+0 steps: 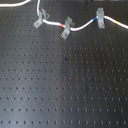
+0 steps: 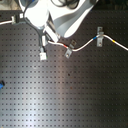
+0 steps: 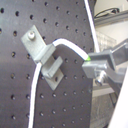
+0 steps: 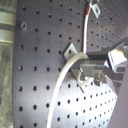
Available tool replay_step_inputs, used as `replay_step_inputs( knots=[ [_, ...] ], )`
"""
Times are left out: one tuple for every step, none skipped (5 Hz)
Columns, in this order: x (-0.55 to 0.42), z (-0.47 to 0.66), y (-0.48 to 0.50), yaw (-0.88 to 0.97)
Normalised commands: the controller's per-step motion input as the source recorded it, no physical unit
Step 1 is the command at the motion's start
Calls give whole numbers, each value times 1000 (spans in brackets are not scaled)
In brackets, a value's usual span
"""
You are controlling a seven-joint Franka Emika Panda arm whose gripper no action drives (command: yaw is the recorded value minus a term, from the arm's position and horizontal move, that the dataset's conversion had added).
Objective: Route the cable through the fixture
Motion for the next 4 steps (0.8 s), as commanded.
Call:
replay_step_inputs(
  knots=[
    [320,512,5,57],
    [-125,371,122,-69],
    [-411,195,258,-309],
    [-380,151,201,-311]
  ],
)
